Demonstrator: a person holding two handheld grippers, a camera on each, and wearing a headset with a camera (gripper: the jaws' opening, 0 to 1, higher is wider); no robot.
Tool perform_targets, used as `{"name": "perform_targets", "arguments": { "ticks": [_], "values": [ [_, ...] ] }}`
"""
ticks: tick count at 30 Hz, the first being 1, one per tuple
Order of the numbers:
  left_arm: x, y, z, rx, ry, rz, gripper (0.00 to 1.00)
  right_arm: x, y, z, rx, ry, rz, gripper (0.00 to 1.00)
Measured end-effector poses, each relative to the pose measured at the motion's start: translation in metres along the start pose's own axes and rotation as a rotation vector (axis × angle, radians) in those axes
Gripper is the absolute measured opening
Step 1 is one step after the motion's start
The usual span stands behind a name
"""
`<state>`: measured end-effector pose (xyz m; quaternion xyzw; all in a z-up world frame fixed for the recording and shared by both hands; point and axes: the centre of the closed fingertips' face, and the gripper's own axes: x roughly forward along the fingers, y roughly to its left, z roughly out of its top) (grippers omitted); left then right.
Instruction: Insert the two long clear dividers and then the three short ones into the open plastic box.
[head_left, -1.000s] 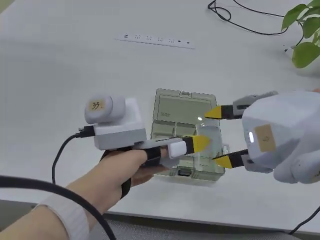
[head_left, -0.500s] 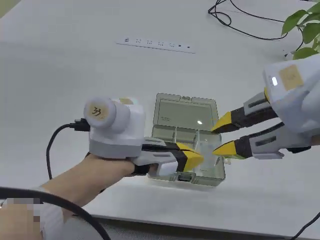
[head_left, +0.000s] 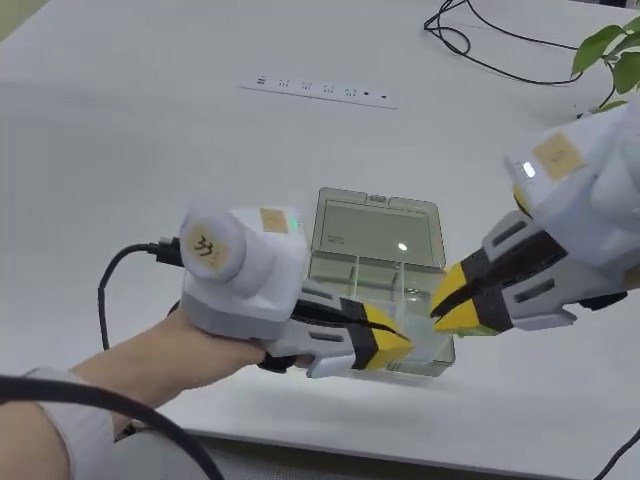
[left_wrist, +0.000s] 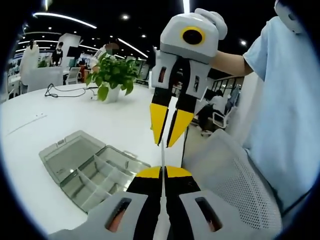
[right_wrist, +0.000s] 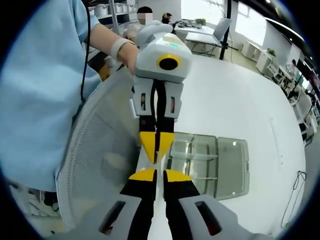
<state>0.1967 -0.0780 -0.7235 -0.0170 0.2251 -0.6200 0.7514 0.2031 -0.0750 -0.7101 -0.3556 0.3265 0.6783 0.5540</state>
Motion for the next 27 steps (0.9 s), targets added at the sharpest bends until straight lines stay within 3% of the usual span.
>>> {"name": "perform_targets", "arguments": {
  "ticks": [7,15,23,27],
  "values": [
    [0.000,-0.004,-0.002,0.018,0.009,-0.016,0.00,0.003,0.006,-0.001,-0.013,0.017,0.038,0.04],
    [0.003,-0.009,-0.006,0.131,0.055,-0.031,0.00,0.005,0.016,-0.002,0.000,0.034,0.095,0.02],
    [0.003,-0.003,-0.006,0.101,0.048,-0.005,0.00,0.006,0.011,-0.003,0.016,0.037,0.084,0.02],
    [0.000,0.007,-0.007,0.081,0.048,0.051,0.19,0.001,0.005,-0.001,0.040,0.042,0.056,0.02]
  ]
}}
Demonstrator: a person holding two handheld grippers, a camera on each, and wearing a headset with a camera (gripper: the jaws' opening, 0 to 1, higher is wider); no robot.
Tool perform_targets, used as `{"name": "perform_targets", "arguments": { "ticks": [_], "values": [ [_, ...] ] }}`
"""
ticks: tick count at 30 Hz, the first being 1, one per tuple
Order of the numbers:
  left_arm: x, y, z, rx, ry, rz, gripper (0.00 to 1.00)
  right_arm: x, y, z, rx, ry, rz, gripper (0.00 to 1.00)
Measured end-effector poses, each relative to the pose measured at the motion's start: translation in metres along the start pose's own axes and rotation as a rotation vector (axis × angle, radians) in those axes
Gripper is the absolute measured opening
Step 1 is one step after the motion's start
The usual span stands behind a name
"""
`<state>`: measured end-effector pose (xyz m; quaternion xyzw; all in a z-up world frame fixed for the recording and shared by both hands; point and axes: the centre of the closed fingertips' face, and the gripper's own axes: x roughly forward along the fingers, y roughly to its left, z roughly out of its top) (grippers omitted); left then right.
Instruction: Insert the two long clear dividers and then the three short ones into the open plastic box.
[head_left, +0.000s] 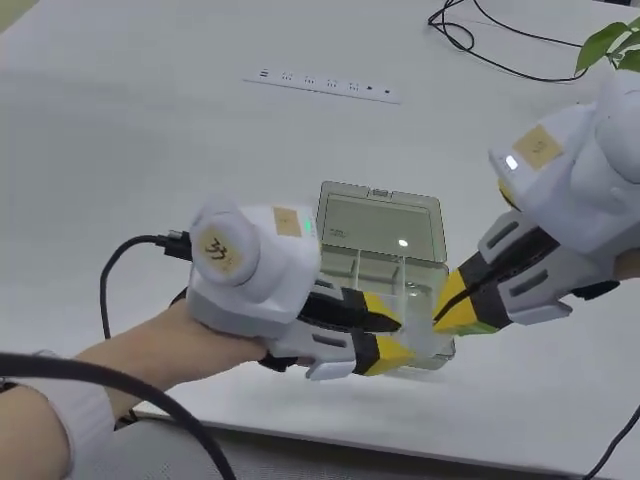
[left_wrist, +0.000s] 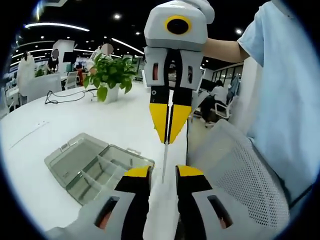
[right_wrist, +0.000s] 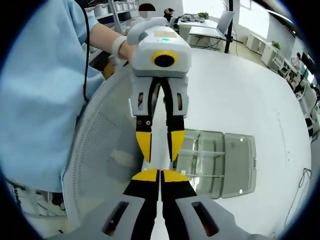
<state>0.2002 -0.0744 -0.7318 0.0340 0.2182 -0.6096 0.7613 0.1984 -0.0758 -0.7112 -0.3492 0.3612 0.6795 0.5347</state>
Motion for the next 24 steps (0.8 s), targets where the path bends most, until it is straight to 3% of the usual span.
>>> {"name": "perform_targets", "arguments": {
  "ticks": [4,12,21,24],
  "values": [
    [-0.007,0.015,-0.004,-0.014,-0.003,0.081,0.44,-0.007,-0.023,-0.008,0.043,0.032,-0.083,0.02],
    [-0.021,0.035,-0.014,-0.060,0.001,0.196,0.75,-0.006,-0.051,-0.031,0.092,0.098,-0.138,0.02],
    [-0.039,0.054,-0.028,-0.110,0.011,0.311,1.00,0.001,-0.065,-0.042,0.121,0.149,-0.155,0.02],
    [-0.046,0.058,-0.034,-0.127,0.021,0.341,1.00,0.005,-0.071,-0.049,0.128,0.177,-0.163,0.02]
  ]
}}
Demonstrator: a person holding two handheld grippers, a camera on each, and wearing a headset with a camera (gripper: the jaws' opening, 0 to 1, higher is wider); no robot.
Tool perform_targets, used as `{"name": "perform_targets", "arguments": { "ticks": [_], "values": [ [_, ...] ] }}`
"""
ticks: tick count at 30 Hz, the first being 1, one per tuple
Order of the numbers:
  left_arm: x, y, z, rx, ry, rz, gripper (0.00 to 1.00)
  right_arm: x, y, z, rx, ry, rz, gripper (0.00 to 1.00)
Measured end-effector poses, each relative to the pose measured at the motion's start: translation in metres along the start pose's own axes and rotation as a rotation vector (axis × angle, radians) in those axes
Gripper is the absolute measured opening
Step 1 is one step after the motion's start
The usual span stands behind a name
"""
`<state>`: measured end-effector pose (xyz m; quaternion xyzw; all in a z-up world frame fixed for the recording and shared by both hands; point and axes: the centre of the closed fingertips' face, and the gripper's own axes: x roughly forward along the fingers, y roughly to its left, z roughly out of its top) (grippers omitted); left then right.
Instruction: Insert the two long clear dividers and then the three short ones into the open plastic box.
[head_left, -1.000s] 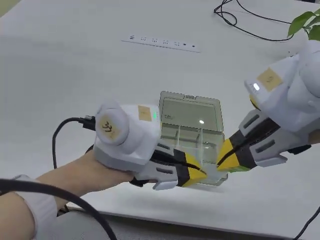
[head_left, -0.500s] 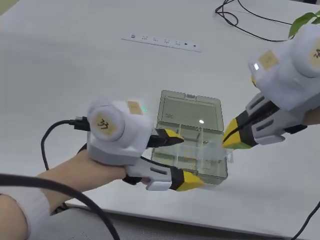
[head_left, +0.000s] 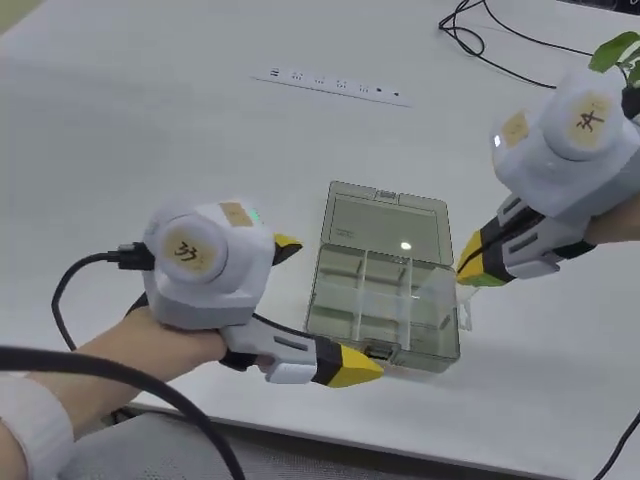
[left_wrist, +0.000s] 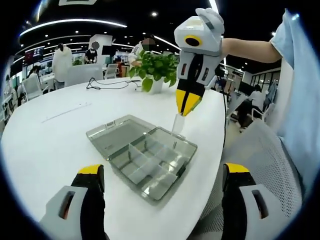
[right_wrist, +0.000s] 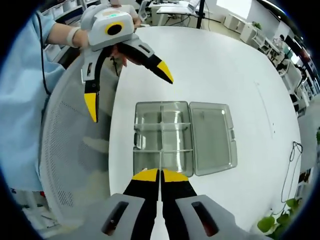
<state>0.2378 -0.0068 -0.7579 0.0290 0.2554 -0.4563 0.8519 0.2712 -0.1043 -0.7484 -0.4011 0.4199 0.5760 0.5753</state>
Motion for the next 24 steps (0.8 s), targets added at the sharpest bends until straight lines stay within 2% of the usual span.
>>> {"name": "perform_targets", "arguments": {
  "ticks": [12,24],
  "values": [
    [-0.005,0.000,-0.005,-0.028,-0.007,0.008,1.00,0.010,0.002,0.000,-0.004,0.038,0.024,0.02],
    [-0.005,0.000,-0.007,-0.043,-0.011,0.002,0.98,0.009,0.006,-0.001,-0.007,0.057,0.024,0.02]
  ]
}}
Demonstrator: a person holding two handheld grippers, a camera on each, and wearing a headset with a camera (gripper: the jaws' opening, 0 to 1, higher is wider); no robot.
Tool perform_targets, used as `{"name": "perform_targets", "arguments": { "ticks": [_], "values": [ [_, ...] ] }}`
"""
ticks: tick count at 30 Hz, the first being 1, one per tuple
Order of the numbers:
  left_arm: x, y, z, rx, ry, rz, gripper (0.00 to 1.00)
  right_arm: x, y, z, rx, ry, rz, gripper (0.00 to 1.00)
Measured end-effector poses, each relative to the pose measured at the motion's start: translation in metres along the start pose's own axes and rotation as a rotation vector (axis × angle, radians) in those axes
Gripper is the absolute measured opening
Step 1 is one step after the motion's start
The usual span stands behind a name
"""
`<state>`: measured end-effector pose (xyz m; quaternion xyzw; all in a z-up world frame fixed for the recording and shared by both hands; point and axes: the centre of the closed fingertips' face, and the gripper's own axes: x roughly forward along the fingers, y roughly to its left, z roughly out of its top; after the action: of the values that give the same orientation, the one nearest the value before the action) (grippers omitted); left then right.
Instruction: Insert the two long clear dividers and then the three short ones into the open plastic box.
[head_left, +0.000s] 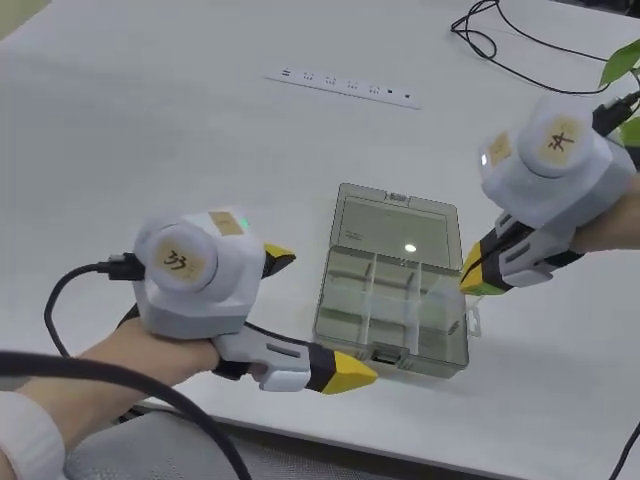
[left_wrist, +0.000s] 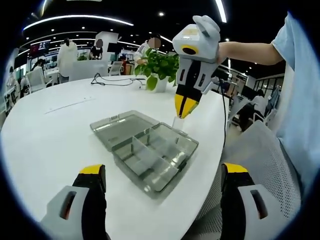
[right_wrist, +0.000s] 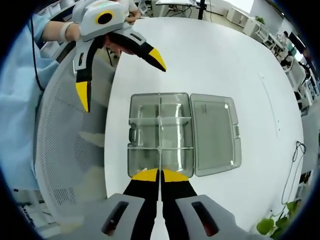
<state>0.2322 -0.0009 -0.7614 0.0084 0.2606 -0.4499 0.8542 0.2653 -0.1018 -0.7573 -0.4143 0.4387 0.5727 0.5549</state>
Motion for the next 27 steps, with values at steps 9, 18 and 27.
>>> {"name": "perform_targets", "arguments": {
  "ticks": [9,18,27],
  "values": [
    [0.001,-0.001,0.001,0.001,-0.001,-0.007,0.97,0.000,0.001,-0.002,0.001,0.007,0.007,0.02],
    [0.001,-0.001,0.000,-0.002,0.000,-0.008,0.96,0.005,-0.001,-0.002,-0.001,0.000,0.004,0.02],
    [0.000,-0.001,0.000,-0.007,-0.006,-0.007,0.95,0.010,-0.004,-0.003,-0.005,0.007,0.012,0.02]
  ]
}}
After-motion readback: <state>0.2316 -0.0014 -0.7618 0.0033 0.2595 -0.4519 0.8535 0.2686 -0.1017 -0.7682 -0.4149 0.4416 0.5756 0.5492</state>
